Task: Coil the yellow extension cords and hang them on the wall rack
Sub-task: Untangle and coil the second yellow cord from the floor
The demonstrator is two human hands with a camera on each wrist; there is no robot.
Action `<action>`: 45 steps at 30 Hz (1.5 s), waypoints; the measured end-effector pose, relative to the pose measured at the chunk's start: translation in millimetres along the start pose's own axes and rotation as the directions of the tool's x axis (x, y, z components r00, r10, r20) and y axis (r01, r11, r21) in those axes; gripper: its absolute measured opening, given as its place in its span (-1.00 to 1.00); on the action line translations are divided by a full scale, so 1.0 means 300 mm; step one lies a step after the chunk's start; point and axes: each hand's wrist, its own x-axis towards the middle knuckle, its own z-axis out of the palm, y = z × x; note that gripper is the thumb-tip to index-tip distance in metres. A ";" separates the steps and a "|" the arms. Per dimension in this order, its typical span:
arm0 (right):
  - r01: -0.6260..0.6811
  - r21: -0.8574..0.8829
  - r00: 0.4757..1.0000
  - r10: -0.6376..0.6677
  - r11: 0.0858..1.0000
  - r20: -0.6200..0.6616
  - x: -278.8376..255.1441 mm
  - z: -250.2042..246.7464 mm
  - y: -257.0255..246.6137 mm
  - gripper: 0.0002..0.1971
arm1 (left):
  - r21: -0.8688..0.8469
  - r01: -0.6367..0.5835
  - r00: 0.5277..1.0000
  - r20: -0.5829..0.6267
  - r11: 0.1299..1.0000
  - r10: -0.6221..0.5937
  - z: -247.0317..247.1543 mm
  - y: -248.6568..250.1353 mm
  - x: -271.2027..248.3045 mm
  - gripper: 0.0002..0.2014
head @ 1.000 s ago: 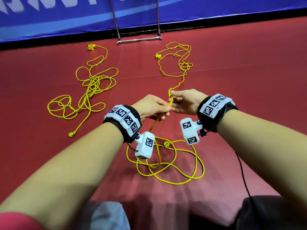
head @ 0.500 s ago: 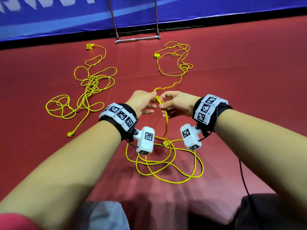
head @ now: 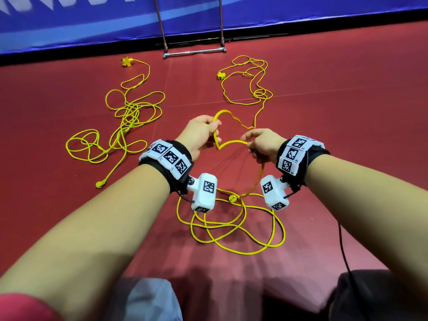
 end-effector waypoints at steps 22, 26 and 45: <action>-0.065 0.768 0.993 0.117 0.638 -0.012 0.019 -0.046 -0.117 -0.73 | 0.277 0.041 0.893 0.421 0.960 -0.160 0.043 0.032 -0.068 -0.87; -0.053 0.661 0.999 0.044 0.748 0.030 0.024 -0.042 -0.083 -0.80 | 0.372 0.138 0.869 0.399 0.918 -0.293 0.043 0.027 -0.075 -0.84; 0.103 -0.118 0.893 -0.039 0.988 0.449 -0.057 0.046 -0.052 -0.72 | -0.034 0.164 0.968 0.201 0.986 -0.154 0.029 0.028 -0.029 -0.75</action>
